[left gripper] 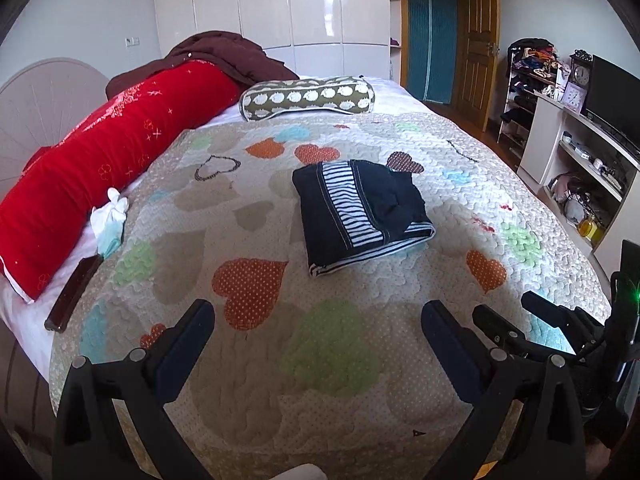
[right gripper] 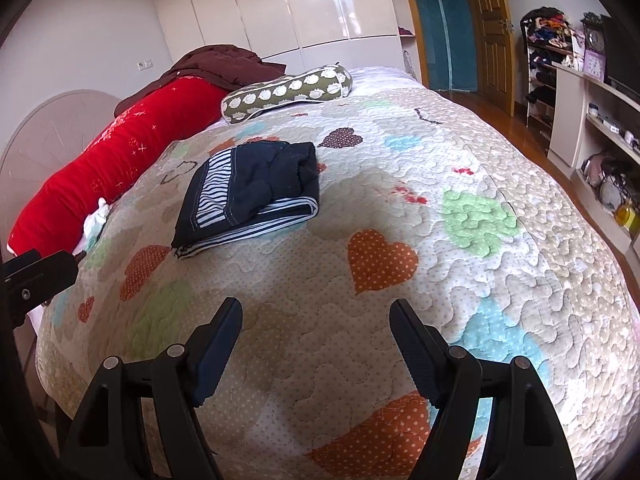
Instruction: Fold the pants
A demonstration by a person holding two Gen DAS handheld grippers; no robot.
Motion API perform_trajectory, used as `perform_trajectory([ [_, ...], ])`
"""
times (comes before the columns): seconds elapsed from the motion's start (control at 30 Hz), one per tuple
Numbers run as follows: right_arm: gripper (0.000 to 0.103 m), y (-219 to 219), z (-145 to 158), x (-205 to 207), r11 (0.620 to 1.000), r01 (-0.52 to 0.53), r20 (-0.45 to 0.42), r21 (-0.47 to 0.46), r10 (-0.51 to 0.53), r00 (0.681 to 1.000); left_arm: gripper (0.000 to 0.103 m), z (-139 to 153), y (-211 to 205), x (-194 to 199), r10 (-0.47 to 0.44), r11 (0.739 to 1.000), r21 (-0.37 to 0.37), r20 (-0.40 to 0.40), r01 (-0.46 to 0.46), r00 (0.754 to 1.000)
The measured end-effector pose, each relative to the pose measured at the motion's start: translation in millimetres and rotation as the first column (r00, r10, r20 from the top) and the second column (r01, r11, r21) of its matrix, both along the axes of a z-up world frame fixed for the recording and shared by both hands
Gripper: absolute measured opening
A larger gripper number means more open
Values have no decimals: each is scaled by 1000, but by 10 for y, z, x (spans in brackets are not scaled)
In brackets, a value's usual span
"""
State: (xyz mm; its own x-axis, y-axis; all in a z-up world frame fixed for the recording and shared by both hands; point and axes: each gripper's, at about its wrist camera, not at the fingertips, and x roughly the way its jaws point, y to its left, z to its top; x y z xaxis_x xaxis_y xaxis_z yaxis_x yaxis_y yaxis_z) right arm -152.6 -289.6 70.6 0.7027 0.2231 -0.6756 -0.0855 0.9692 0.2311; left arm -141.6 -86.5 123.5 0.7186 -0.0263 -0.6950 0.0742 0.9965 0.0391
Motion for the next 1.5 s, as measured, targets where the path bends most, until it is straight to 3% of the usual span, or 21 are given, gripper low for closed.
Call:
perform_trajectory([
  [1.5, 80, 301, -96, -17, 993, -31, -17, -111, 29, 999, 103, -198, 0, 104, -21, 999, -27, -92, 18, 996],
])
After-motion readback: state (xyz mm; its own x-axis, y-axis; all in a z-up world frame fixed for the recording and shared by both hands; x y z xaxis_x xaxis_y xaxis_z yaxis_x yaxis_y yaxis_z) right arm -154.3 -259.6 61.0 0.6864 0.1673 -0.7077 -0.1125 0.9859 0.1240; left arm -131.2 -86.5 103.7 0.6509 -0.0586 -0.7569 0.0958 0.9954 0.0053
